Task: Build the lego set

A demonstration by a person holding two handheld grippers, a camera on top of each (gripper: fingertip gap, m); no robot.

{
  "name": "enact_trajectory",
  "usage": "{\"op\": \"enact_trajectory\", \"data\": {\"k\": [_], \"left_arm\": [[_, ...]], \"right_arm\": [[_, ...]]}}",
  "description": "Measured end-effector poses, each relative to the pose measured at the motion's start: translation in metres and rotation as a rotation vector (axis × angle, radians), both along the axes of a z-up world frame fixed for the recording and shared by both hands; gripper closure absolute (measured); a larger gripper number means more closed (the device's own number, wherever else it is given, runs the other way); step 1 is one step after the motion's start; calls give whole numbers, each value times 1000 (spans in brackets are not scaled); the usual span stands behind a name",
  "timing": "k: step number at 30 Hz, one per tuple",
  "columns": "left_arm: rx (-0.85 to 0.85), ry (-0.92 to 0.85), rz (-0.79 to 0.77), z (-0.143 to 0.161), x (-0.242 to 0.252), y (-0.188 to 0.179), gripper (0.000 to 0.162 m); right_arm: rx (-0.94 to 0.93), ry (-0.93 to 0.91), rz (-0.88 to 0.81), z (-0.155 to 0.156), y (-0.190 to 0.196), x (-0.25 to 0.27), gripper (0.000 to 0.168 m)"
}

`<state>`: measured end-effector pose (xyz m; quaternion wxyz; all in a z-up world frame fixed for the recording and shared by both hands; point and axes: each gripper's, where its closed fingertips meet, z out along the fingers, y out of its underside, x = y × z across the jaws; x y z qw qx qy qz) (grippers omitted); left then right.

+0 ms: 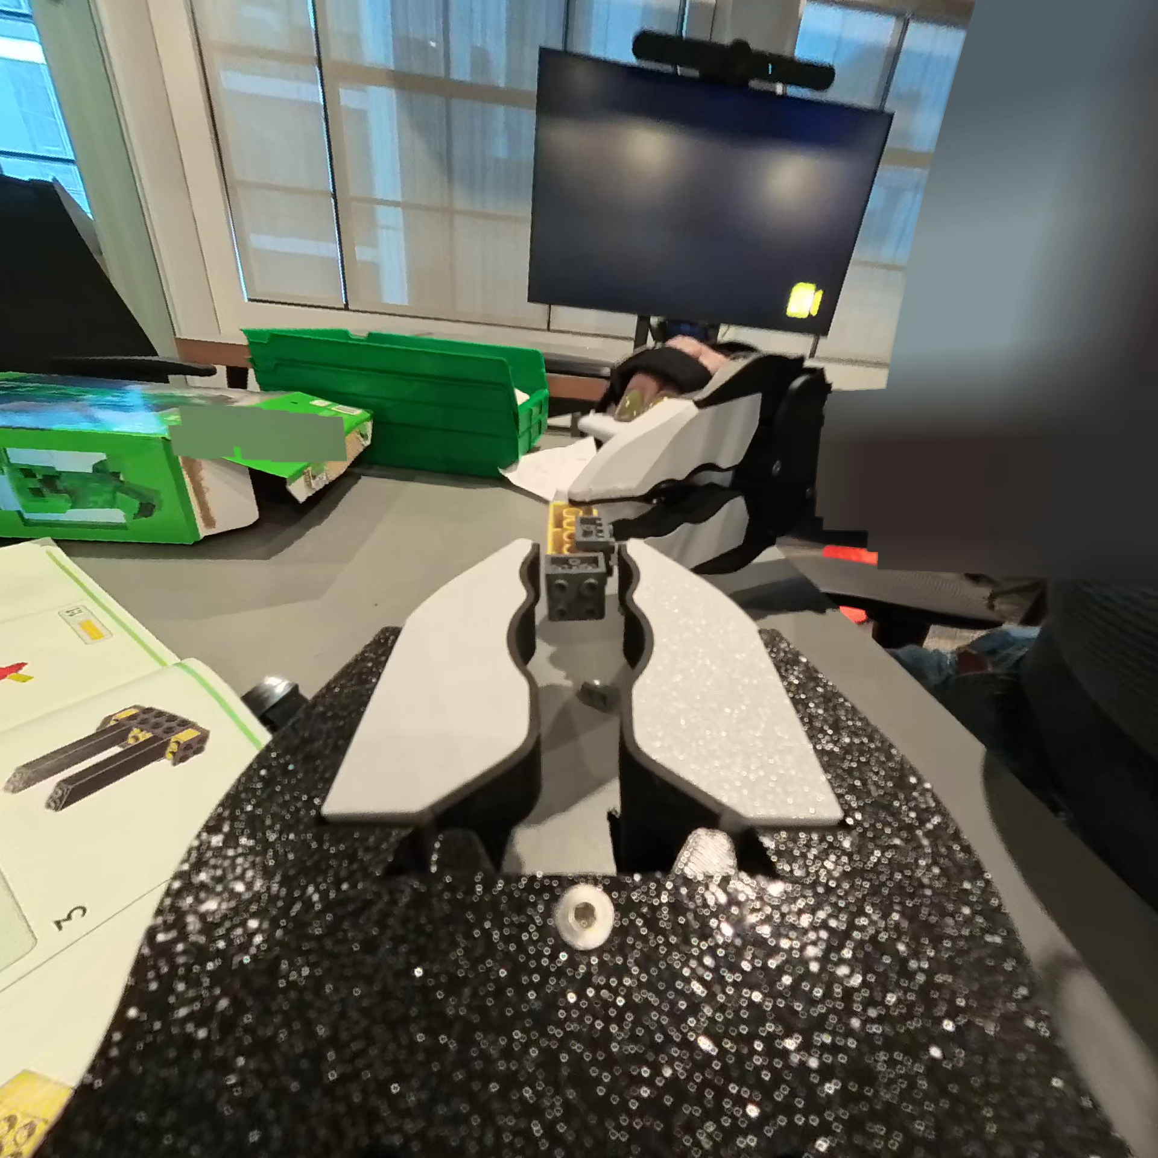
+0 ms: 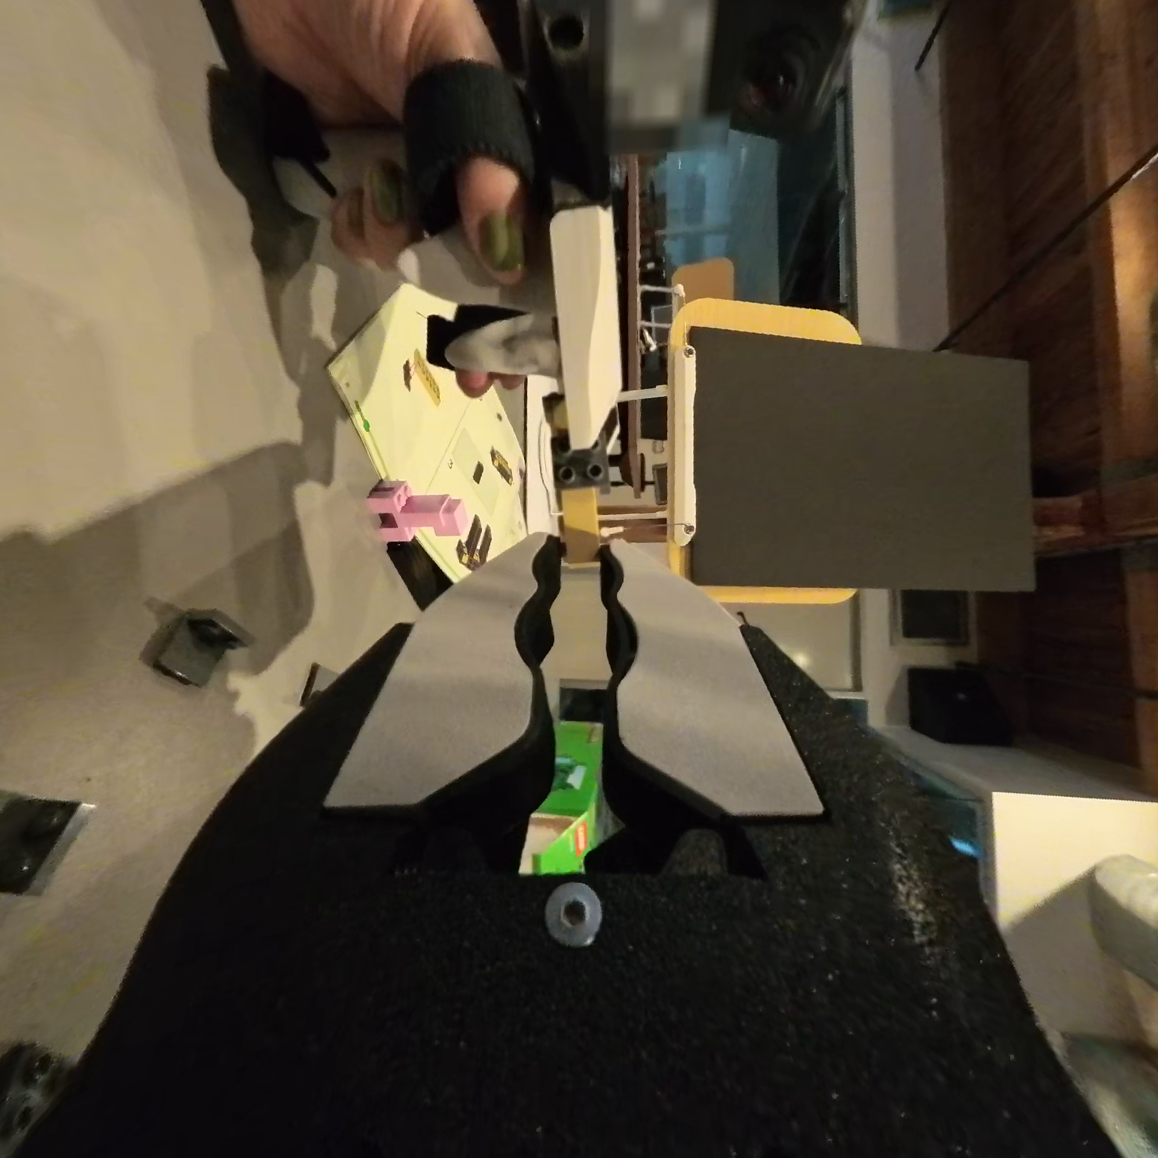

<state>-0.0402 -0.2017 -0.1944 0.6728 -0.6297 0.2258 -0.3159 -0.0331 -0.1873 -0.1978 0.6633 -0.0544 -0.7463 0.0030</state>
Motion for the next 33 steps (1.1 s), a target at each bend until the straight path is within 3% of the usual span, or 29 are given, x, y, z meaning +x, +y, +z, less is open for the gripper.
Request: {"op": "enact_trajectory", "data": {"k": [2,5,9,14,17,25,27,33], "left_arm": [[-3,-21,-1,1,-2,0,137],[9,-32,1,3,-4,-1,121],[65,69,63,1,-7,-2,107],[199,489,204,-20,-7,-1,113],[262,629,243,-27,-1,-1,116],[346,746,294,-27,4,-2,132],[365,755,298,-25,4,-3,143],[346,763,284,-26,4,-4,145]], "right_arm": [[-18,-9,-1,-1,1,1,156],[-39,-15,-7,-3,3,2,156],[-103,-47,-11,-6,9,4,156],[-265,-129,34,-12,7,7,157],[-341,-187,60,-17,5,9,157],[-461,-276,105,-25,-2,12,157],[-472,-293,108,-27,-3,12,157],[-521,-320,115,-30,-4,11,157]]}}
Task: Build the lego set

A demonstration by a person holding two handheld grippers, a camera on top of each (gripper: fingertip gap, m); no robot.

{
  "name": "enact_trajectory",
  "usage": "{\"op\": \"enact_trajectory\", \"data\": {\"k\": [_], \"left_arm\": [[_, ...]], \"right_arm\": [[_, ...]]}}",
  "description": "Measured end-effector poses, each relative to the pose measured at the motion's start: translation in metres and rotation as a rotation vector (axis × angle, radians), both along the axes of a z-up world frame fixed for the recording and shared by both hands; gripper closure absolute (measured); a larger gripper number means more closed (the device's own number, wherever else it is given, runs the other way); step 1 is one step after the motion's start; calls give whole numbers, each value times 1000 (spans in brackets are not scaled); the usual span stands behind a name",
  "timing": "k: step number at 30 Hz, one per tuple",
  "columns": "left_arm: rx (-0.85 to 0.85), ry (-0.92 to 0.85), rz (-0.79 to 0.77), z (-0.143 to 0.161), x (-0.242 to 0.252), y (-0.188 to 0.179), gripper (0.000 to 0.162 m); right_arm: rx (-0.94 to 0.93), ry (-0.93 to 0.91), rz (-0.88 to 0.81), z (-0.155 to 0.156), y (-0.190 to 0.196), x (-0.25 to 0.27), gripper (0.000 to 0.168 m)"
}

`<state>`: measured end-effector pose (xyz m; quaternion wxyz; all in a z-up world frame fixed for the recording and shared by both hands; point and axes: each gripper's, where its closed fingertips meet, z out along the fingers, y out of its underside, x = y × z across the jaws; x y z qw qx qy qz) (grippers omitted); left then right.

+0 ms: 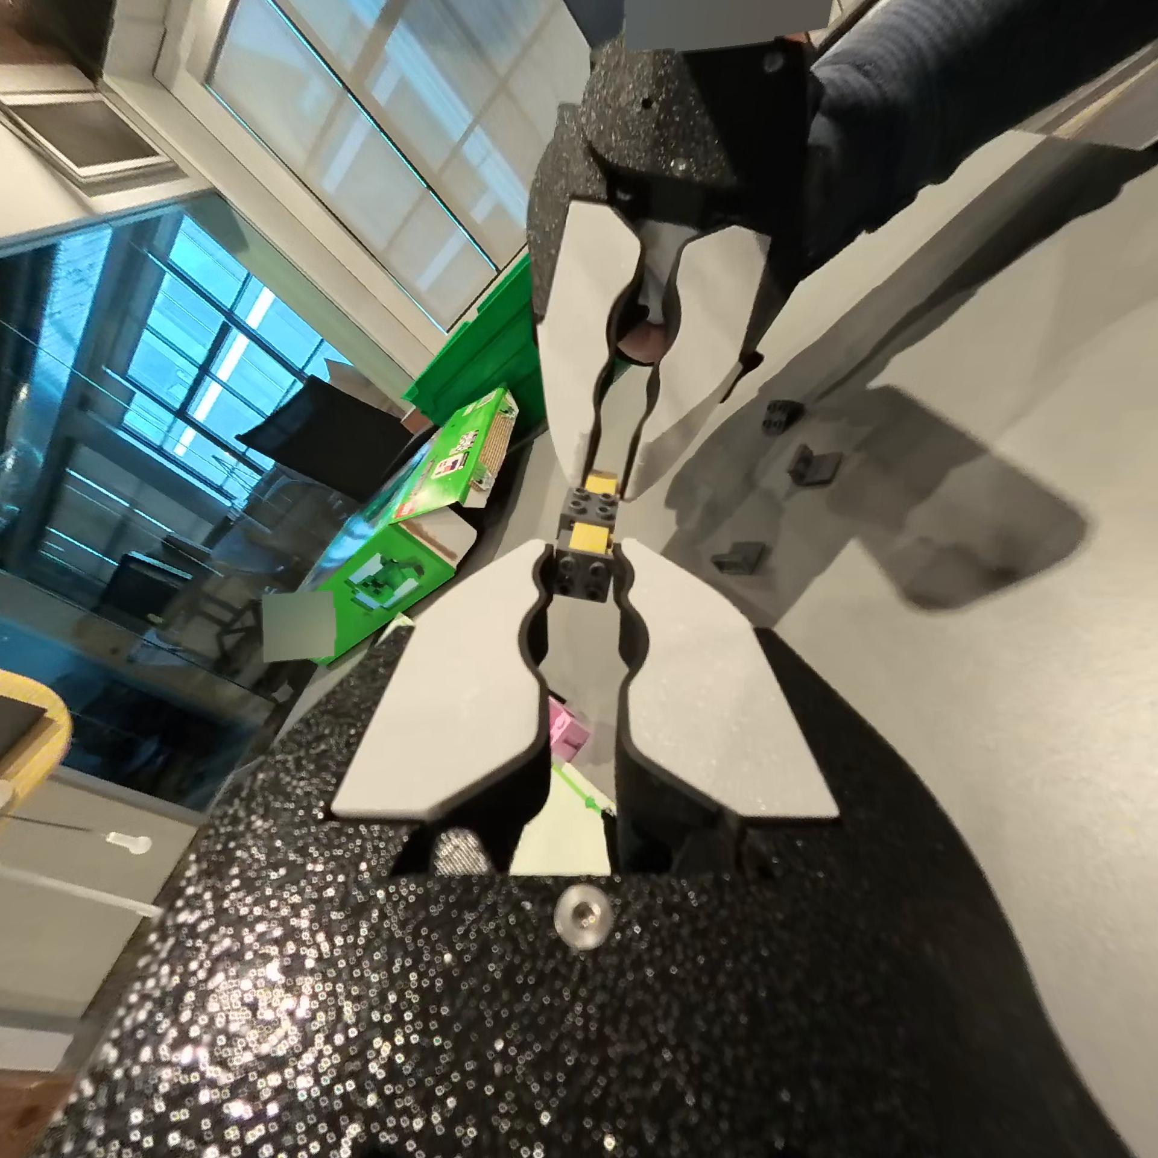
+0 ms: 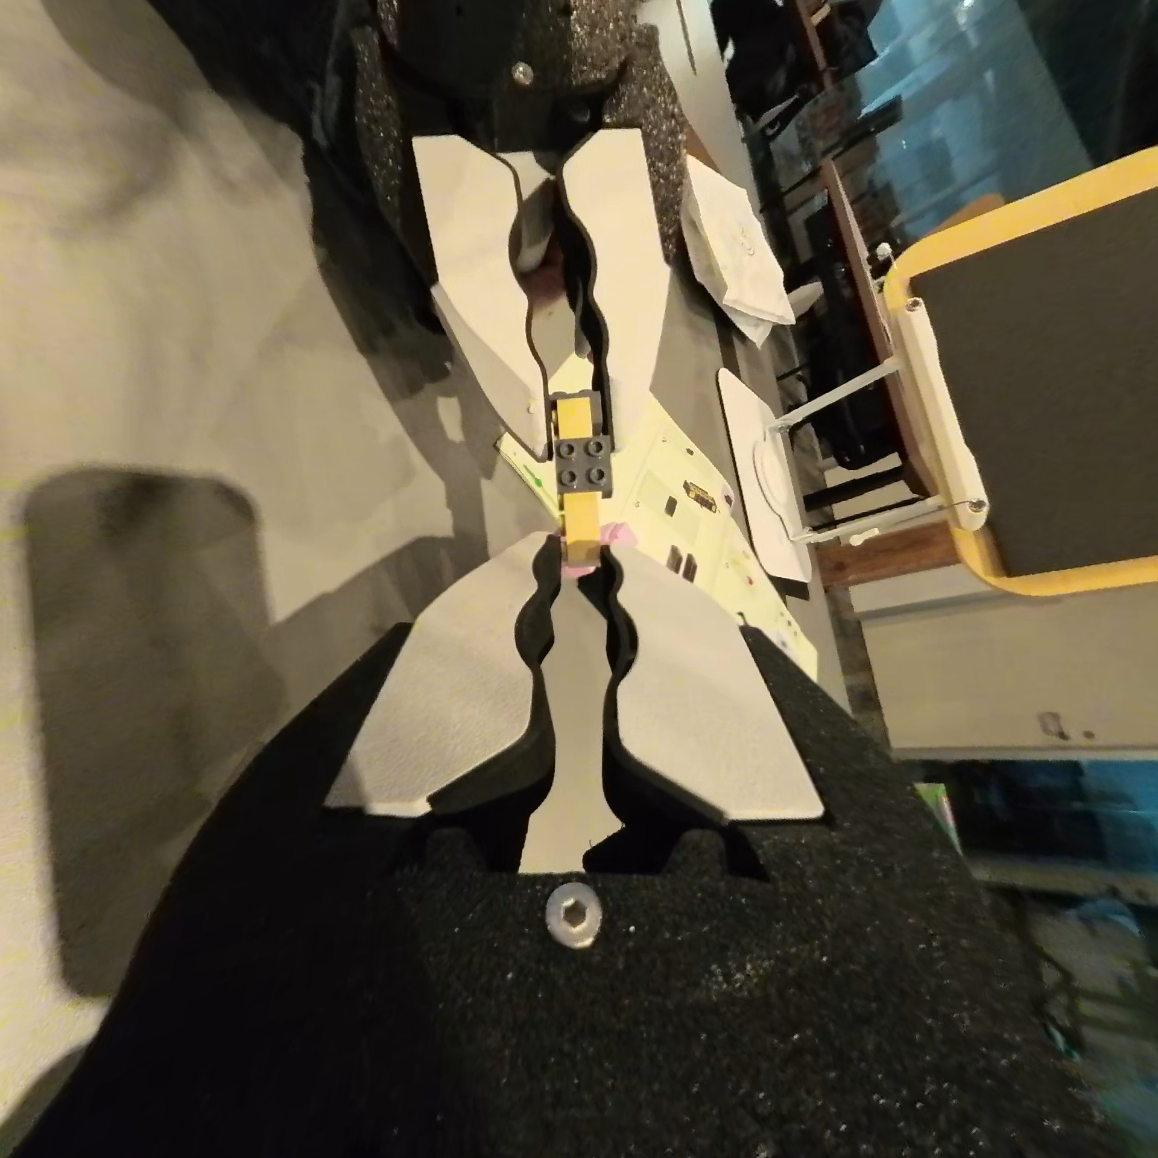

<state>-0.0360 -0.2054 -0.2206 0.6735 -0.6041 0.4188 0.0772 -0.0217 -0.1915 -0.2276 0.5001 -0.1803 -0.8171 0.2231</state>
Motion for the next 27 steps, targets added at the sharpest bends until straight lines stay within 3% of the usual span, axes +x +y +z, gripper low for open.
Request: {"op": "enact_trajectory", "data": {"k": [7,16,27], "left_arm": [[15,-54,10,4,-3,1,130],[22,-30,-3,3,-2,-1,144],[-64,-52,19,-4,-8,4,146]], "right_arm": [[-1,-23,3,-1,1,0,157],[-53,-40,19,4,2,1,157],[-120,-136,27,-9,8,-6,157]]}}
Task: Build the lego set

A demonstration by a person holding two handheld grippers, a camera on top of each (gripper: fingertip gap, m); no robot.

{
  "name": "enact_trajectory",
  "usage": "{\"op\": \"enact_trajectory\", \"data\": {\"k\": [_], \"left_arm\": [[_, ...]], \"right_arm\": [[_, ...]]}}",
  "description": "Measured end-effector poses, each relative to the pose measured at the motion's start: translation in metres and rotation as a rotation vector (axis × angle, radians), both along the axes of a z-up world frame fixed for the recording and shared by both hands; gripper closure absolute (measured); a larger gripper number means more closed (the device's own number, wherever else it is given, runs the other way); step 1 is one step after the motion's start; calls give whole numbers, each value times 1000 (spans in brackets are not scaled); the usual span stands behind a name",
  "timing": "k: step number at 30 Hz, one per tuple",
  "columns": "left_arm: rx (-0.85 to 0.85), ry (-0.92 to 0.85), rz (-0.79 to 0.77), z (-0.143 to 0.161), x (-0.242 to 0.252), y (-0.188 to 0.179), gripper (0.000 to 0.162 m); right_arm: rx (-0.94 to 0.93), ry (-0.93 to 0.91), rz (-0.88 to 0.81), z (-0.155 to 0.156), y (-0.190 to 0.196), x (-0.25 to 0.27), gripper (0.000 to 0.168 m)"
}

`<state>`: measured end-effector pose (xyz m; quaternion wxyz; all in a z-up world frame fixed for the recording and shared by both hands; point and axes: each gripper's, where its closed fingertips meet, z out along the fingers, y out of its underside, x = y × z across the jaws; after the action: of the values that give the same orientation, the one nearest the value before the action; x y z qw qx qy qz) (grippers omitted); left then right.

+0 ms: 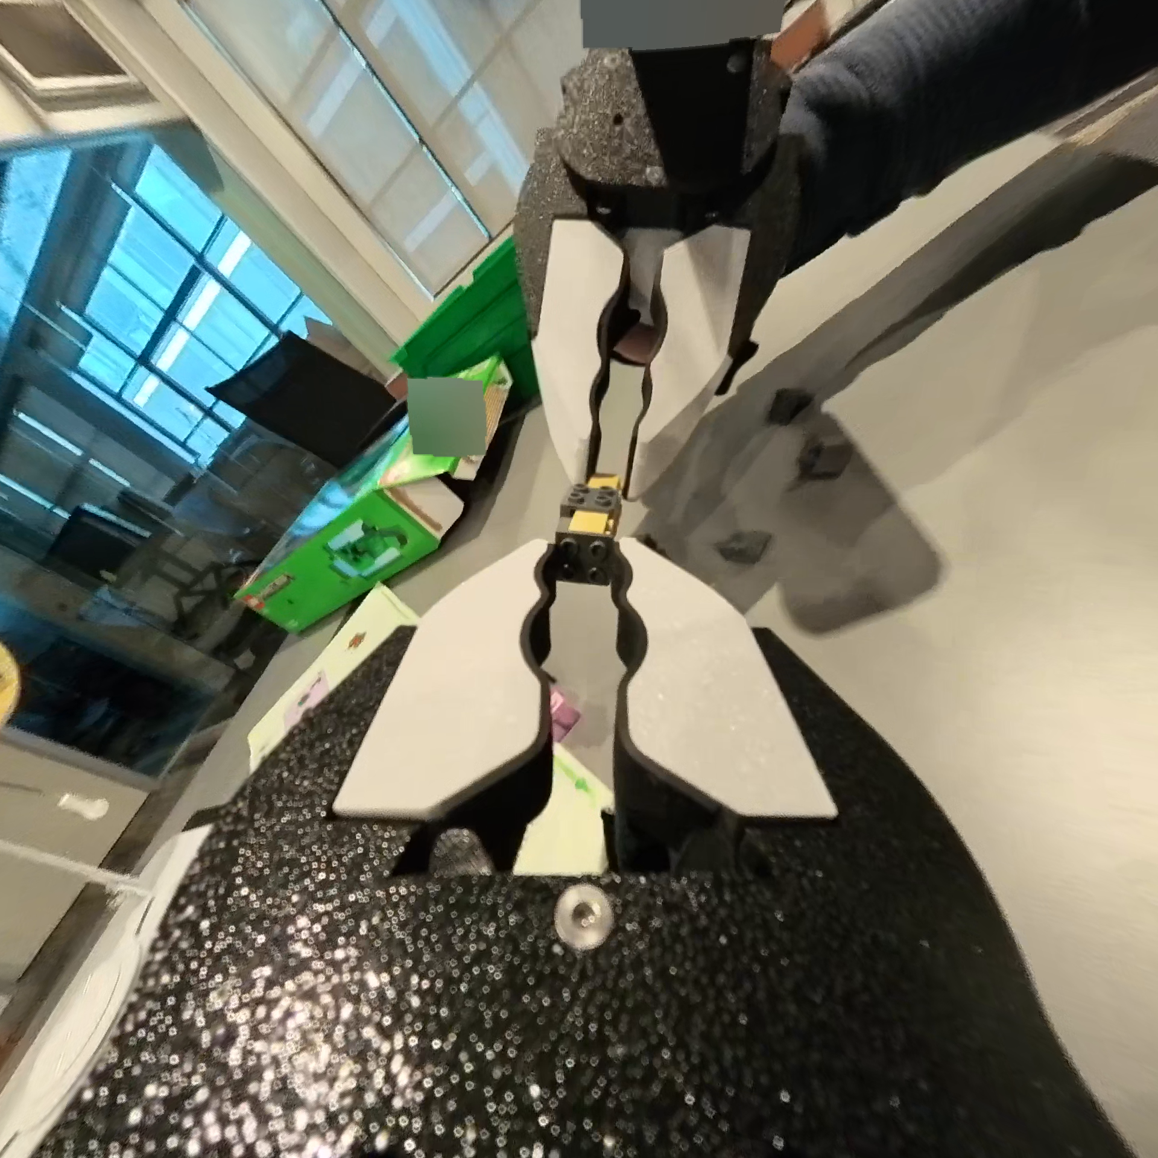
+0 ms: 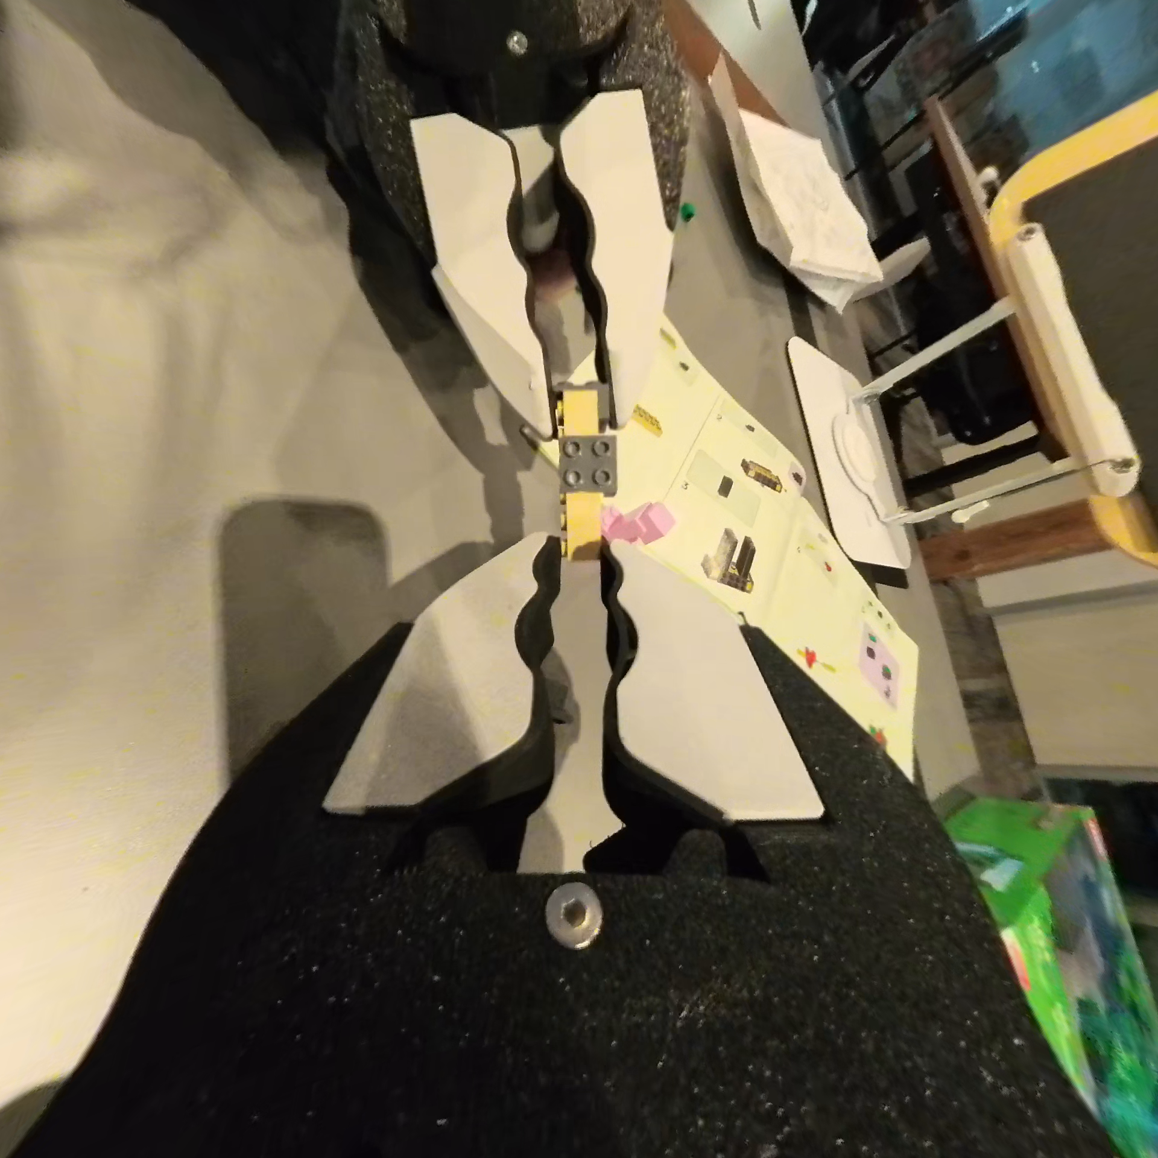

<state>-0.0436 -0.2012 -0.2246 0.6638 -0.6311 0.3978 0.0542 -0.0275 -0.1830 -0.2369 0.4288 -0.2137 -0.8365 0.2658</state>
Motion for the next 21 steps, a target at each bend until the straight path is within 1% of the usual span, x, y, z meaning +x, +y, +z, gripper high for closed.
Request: {"op": "enact_trajectory", "data": {"k": [6,10,13,18,21], "left_arm": [[-4,-31,53,1,-8,5,146],[-20,-76,78,2,-11,8,146],[-42,-98,115,0,-12,13,146],[-57,-77,175,-3,-7,26,146],[-75,-104,139,-4,6,37,146]], "right_arm": [[-11,0,42,2,4,-10,155],[-39,7,80,3,6,-14,146],[-74,45,78,5,15,-15,137],[-283,184,79,27,35,1,136],[-355,190,84,26,43,9,131]]}}
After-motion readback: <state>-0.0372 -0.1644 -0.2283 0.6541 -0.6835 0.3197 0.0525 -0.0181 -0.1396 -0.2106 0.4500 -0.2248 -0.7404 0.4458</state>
